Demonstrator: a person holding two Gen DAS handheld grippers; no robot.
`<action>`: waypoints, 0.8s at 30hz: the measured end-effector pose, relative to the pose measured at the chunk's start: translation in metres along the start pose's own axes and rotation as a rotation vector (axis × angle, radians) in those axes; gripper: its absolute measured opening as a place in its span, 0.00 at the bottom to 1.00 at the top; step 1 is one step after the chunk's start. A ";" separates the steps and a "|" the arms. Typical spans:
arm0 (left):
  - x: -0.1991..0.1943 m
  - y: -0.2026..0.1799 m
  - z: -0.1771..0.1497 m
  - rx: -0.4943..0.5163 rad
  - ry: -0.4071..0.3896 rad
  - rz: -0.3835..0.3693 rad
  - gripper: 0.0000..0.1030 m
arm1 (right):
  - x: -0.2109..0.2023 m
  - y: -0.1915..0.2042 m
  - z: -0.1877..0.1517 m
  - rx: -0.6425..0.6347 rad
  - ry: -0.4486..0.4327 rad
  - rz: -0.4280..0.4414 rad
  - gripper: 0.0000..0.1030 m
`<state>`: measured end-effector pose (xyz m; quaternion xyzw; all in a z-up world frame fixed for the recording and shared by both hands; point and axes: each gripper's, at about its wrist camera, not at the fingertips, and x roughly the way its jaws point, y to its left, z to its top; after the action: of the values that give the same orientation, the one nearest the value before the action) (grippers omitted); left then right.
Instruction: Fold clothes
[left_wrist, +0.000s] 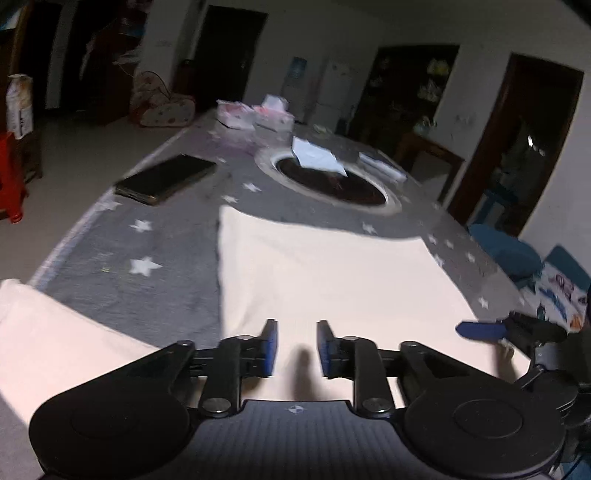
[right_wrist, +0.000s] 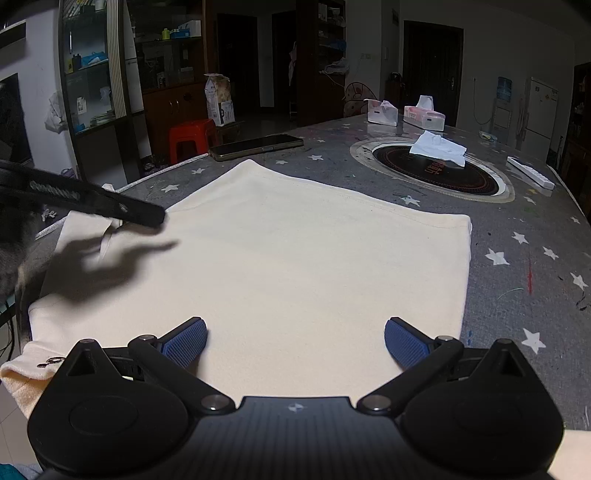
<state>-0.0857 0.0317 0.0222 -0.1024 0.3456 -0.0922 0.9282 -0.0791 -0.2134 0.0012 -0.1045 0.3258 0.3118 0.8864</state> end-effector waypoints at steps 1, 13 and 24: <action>0.005 -0.002 -0.002 0.006 0.005 0.015 0.29 | 0.000 0.000 0.000 0.000 0.000 0.000 1.00; 0.011 -0.014 -0.004 0.056 -0.005 0.040 0.43 | -0.023 -0.004 0.002 0.009 -0.032 0.020 1.00; 0.015 -0.031 -0.009 0.133 -0.001 0.062 0.65 | -0.075 -0.018 -0.041 0.081 -0.016 0.084 1.00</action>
<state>-0.0838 -0.0026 0.0142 -0.0298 0.3414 -0.0863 0.9355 -0.1329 -0.2794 0.0178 -0.0524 0.3350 0.3364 0.8786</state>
